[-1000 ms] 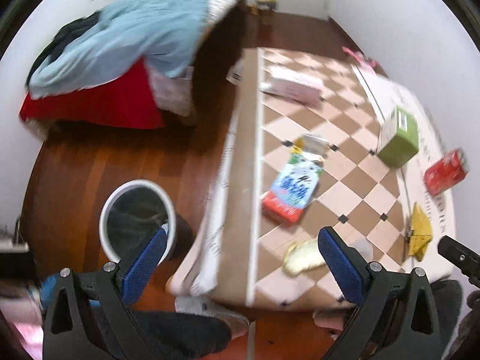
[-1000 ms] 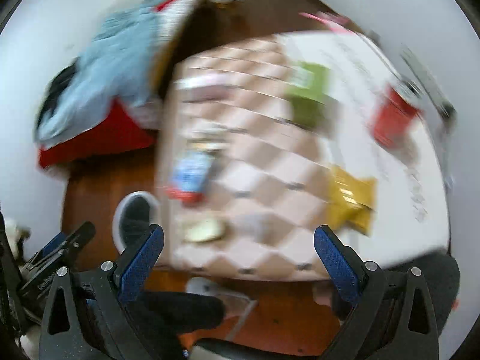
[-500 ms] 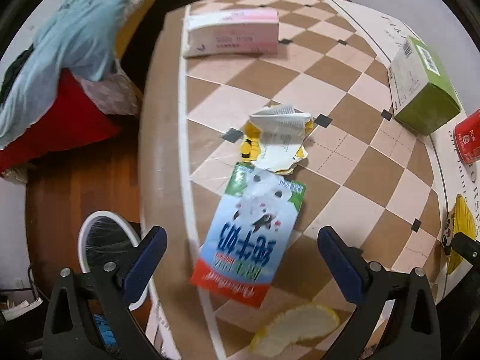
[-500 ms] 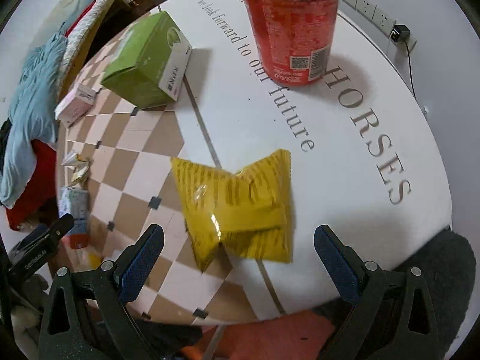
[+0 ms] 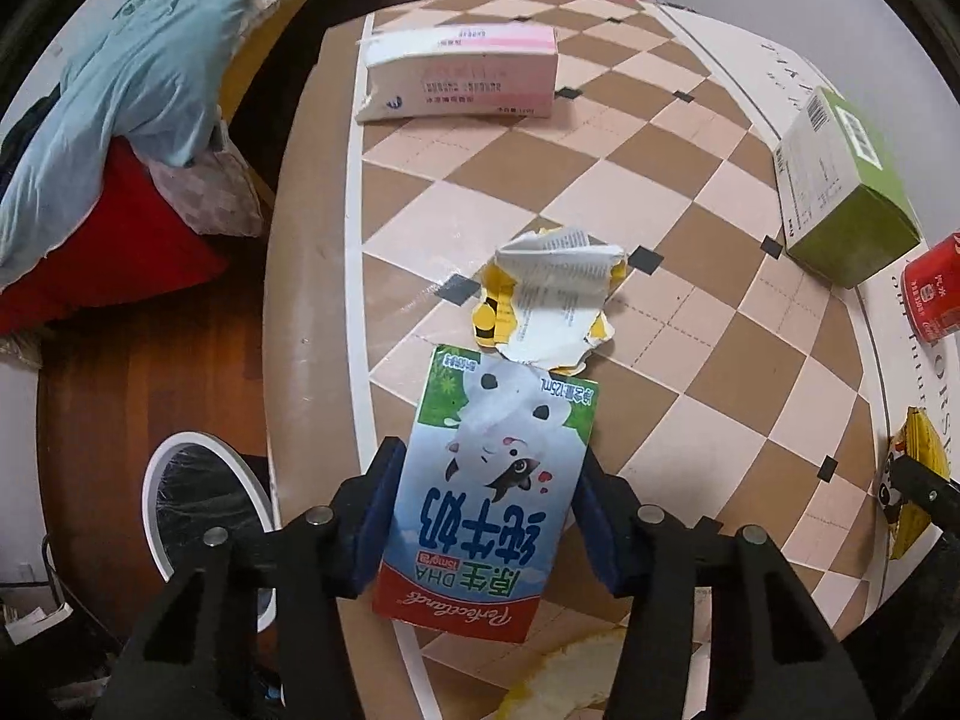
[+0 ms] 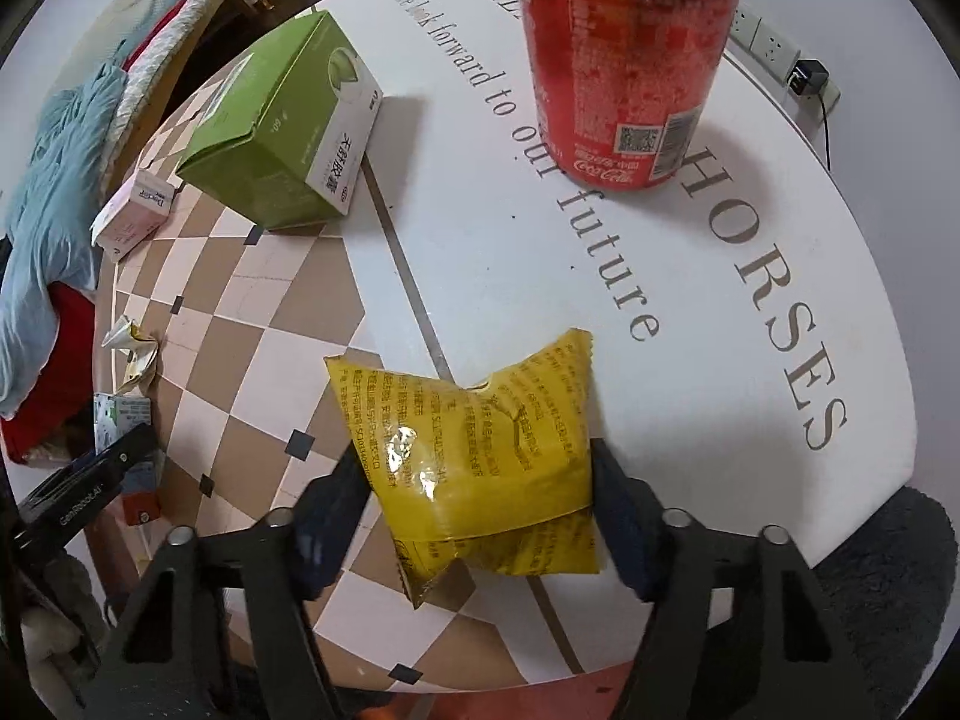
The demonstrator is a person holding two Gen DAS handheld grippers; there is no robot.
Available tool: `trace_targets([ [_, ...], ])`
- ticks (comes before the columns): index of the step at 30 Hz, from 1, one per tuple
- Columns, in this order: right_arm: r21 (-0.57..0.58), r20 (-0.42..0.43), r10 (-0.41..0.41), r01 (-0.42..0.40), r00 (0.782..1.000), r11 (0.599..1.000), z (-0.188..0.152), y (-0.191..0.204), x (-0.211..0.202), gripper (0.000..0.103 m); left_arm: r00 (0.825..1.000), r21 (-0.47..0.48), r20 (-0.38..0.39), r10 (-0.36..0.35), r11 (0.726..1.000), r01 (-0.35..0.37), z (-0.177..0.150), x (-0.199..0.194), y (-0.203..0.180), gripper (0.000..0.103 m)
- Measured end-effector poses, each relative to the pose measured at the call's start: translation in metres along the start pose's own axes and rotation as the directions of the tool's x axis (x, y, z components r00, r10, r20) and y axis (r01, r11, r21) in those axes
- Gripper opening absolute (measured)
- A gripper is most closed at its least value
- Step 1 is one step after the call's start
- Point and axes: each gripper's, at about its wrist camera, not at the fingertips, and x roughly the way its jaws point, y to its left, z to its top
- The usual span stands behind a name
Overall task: Collect trash
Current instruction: 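Grasp the yellow snack bag with the right tool while the left tool grasps the milk carton, then carry the snack bag and milk carton over the trash bin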
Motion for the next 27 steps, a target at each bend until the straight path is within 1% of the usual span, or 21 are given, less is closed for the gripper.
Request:
trace_targets([
  [3, -0.012, 0.009, -0.001, 0.001, 1.000, 1.000, -0.001, 0.001, -0.004, 0.062, 1.000, 0.002, 0.025, 0.005, 1.000, -0.005, -0.001, -0.011, 0.000, 0.050],
  [8, -0.033, 0.023, 0.008, -0.007, 1.000, 0.999, -0.003, 0.006, -0.016, 0.059, 0.995, -0.007, 0.096, 0.011, 1.000, -0.010, -0.004, -0.044, 0.001, 0.050],
  [12, -0.054, 0.058, 0.026, -0.023, 0.998, 0.998, -0.003, 0.017, -0.035, 0.058, 0.986, -0.035, 0.166, 0.006, 0.999, 0.000, -0.008, -0.079, 0.009, 0.049],
  [15, -0.081, 0.089, 0.048, -0.040, 0.995, 0.996, -0.003, 0.030, -0.054, 0.058, 0.975, -0.062, 0.223, -0.003, 0.998, 0.017, -0.011, -0.110, 0.020, 0.049],
  [16, -0.094, 0.104, 0.061, -0.052, 0.993, 0.994, -0.003, 0.038, -0.064, 0.058, 0.969, -0.075, 0.246, -0.009, 0.997, 0.028, -0.014, -0.123, 0.025, 0.049],
  [18, -0.118, 0.123, 0.080, -0.066, 0.989, 0.991, -0.004, 0.046, -0.079, 0.058, 0.960, -0.093, 0.280, -0.002, 0.995, 0.029, -0.015, -0.142, 0.036, 0.049],
  [23, -0.207, 0.178, 0.157, -0.118, 0.971, 0.971, -0.012, 0.092, -0.119, 0.058, 0.936, -0.151, 0.353, 0.009, 0.987, 0.048, -0.029, -0.191, 0.077, 0.049],
  [27, -0.294, 0.195, 0.232, -0.169, 0.953, 0.941, -0.024, 0.138, -0.147, 0.058, 0.920, -0.220, 0.388, 0.056, 0.975, 0.034, -0.047, -0.218, 0.125, 0.049],
])
